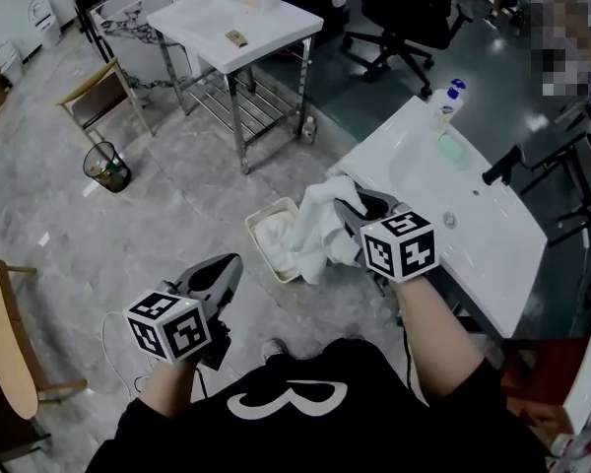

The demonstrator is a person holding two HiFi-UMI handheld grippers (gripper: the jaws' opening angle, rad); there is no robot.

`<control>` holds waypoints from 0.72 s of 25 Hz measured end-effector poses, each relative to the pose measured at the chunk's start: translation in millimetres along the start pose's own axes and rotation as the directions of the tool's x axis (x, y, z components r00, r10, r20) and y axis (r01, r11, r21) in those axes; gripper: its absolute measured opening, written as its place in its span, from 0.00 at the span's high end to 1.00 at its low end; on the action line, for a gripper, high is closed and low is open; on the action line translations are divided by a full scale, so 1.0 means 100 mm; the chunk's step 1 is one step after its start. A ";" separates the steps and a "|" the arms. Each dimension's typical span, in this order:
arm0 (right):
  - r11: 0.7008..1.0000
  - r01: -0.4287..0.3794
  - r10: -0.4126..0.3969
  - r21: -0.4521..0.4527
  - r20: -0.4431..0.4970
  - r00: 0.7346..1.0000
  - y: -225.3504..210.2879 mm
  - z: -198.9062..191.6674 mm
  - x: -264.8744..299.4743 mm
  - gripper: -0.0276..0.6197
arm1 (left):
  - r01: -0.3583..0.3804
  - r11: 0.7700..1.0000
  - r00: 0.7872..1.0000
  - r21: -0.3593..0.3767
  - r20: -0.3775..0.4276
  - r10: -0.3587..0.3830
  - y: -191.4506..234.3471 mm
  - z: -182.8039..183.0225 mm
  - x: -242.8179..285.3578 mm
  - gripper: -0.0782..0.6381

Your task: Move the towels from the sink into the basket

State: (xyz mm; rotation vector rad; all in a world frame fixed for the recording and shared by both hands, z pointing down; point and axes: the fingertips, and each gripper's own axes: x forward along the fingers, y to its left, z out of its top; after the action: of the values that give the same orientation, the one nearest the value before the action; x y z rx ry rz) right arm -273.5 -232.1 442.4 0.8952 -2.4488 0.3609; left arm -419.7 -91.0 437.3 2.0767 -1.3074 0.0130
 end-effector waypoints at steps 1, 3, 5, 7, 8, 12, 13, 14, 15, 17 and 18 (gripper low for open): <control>1.000 0.001 -0.001 0.004 -0.011 1.000 -0.01 -0.02 0.09 0.80 | -0.013 1.000 1.000 -0.015 0.002 0.013 0.09 0.00 -0.01 0.88; 1.000 -0.005 0.005 0.004 -0.032 0.999 -0.03 -0.06 0.27 0.80 | -0.041 0.998 0.999 -0.048 0.003 0.041 0.25 -0.01 0.00 0.88; 1.000 -0.025 0.025 -0.004 -0.053 0.998 -0.03 -0.11 0.47 0.80 | -0.067 0.995 0.998 -0.078 0.010 0.068 0.42 -0.01 0.02 0.88; 0.999 -0.051 0.051 0.002 -0.078 0.996 -0.05 -0.20 0.70 0.80 | -0.092 0.991 0.995 -0.099 0.018 0.094 0.55 0.03 0.07 0.88; 0.998 -0.063 0.064 0.017 -0.093 0.994 -0.07 -0.27 0.83 0.80 | -0.105 0.989 0.994 -0.103 0.019 0.108 0.60 0.07 0.12 0.88; 0.991 -0.105 0.118 0.083 -0.162 0.980 -0.12 -0.59 1.26 0.80 | -0.171 0.982 0.984 -0.081 0.028 0.173 0.66 0.21 0.22 0.88; 0.990 -0.111 0.124 0.082 -0.177 0.976 -0.14 -0.66 1.36 0.80 | -0.189 0.979 0.981 -0.074 0.033 0.192 0.69 0.24 0.24 0.88; 0.990 -0.117 0.131 0.084 -0.189 0.973 -0.17 -0.73 1.46 0.80 | -0.204 0.976 0.978 -0.072 0.036 0.207 0.72 0.26 0.26 0.88; 0.988 -0.125 0.142 0.094 -0.195 0.970 -0.20 -0.79 1.56 0.80 | -0.217 0.973 0.975 -0.076 0.039 0.220 0.76 0.26 0.30 0.88; 0.981 -0.151 0.174 0.124 -0.203 0.963 -0.24 -0.92 1.72 0.80 | -0.236 0.968 0.970 -0.087 0.044 0.240 0.81 0.24 0.35 0.88; 0.979 -0.160 0.185 0.130 -0.214 0.959 -0.27 -1.00 1.79 0.80 | -0.246 0.965 0.967 -0.090 0.046 0.250 0.84 0.22 0.38 0.88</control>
State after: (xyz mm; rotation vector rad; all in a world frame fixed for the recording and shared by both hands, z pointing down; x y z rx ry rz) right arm -336.7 -306.4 625.3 0.6459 -2.3185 0.6316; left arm -475.7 -155.6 478.6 1.8444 -1.5694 0.0094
